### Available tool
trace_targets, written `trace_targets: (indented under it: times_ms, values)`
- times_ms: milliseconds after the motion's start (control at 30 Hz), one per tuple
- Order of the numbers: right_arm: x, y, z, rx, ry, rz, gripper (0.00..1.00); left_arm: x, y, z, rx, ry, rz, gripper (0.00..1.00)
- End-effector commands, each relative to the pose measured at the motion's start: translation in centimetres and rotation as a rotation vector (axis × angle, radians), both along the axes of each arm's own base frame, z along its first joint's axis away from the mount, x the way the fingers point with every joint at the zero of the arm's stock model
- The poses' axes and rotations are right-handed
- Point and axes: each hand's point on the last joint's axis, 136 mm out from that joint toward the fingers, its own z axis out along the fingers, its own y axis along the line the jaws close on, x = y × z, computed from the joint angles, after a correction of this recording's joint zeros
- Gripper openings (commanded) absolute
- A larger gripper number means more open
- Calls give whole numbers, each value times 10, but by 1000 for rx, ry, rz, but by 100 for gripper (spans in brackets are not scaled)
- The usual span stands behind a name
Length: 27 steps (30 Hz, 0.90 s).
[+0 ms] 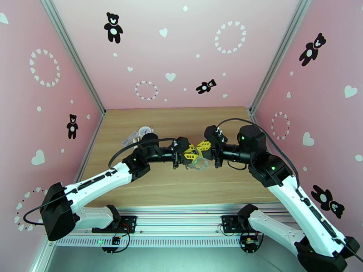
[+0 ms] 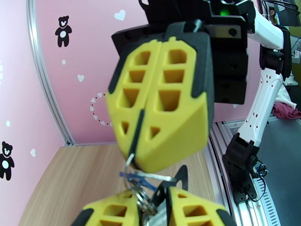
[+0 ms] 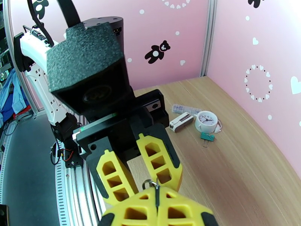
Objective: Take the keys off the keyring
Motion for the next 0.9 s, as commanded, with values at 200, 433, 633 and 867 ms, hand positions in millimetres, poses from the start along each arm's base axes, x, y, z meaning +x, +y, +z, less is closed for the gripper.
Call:
trace_targets:
  times_ms: [200,433,633,867]
  values:
    - [-4,-4,10,28,-58,-13,0,9,-3,-3,-13,5,49,14]
    - [-6,-5,9,24,-75,-12,0,11,-1,-2,-20,2,69,11]
    - [-12,-5,6,14,-100,21,0,12,1,1,-27,0,78,6]
    - [-19,-4,4,-5,-133,57,0,12,3,4,-27,-14,87,2]
